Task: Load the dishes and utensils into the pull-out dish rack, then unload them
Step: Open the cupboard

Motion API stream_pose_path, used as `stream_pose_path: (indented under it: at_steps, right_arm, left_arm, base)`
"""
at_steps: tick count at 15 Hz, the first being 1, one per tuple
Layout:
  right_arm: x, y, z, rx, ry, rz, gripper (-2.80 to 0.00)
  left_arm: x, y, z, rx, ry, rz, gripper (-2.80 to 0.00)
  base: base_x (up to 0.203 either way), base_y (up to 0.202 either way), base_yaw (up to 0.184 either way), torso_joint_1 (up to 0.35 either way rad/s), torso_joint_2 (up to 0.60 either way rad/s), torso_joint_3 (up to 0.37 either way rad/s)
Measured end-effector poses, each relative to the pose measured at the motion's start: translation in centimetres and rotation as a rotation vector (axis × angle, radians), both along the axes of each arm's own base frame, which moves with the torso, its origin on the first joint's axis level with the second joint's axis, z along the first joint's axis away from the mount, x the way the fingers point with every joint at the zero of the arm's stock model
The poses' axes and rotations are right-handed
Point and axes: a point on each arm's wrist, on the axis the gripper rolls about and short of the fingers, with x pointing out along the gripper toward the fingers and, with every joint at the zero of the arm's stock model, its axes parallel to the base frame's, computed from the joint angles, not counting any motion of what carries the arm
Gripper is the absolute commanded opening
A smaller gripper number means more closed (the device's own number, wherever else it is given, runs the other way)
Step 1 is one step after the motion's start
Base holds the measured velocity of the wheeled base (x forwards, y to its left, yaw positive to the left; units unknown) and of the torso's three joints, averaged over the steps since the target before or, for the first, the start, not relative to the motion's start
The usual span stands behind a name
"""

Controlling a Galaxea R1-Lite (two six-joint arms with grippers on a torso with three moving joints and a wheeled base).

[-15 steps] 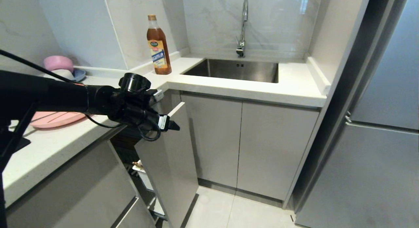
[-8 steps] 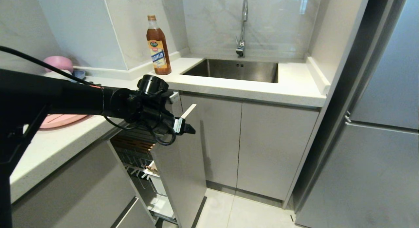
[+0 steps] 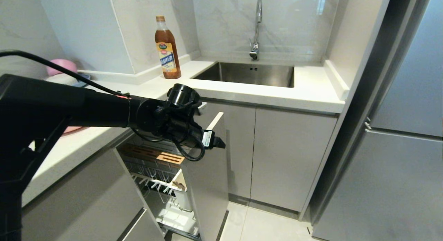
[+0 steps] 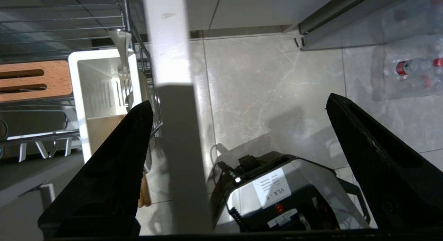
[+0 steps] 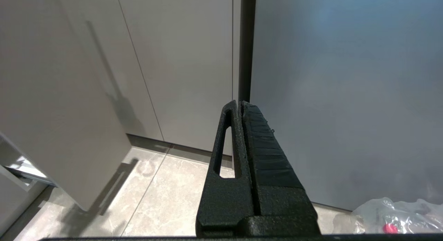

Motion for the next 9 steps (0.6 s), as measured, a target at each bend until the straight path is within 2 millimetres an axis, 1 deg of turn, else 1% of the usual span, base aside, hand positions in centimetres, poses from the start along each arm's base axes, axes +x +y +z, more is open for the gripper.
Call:
stream_pose_path:
  at_steps: [9]
  right_arm:
    - [0.0,0.0,0.0,0.000,0.000,0.000,-2.80]
  left_arm:
    - [-2.5,-4.9,-0.2,-0.031,0.022,-0.102,0.00]
  base:
    - [0.000,0.000,0.000,0.000,0.00,0.000]
